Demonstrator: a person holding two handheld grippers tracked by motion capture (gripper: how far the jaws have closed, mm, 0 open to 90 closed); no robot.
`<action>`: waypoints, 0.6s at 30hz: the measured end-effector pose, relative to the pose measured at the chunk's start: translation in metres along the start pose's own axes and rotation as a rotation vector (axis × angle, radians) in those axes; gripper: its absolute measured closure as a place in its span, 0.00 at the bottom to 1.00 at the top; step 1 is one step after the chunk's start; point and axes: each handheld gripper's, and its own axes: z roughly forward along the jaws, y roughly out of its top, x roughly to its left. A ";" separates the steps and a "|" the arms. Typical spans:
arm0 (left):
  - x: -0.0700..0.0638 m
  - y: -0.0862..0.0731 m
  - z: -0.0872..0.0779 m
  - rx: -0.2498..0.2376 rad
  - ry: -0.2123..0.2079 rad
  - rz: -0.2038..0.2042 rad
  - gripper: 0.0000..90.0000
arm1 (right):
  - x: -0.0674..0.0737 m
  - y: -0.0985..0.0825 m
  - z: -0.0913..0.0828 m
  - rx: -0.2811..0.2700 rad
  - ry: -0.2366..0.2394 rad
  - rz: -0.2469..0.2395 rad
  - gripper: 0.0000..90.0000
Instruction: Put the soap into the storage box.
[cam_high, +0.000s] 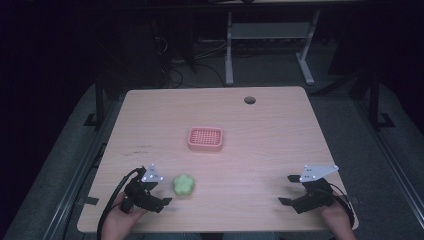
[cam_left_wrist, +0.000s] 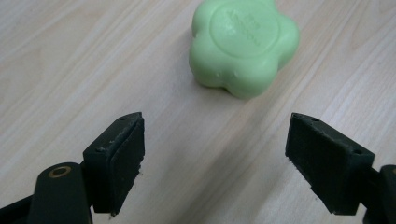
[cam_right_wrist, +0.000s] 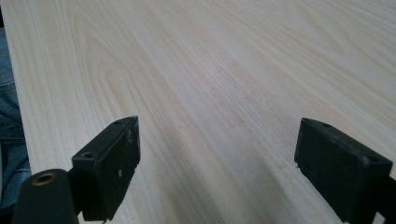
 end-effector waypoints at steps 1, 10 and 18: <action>0.000 0.001 0.000 -0.001 -0.005 0.001 0.22 | 0.000 0.000 0.000 0.000 0.000 0.000 0.15; -0.003 0.014 0.000 0.035 -0.018 0.023 0.22 | 0.000 -0.001 -0.001 -0.006 0.001 0.003 0.15; -0.006 0.028 0.004 0.066 -0.030 0.045 0.22 | 0.000 -0.001 0.000 -0.004 0.002 0.003 0.15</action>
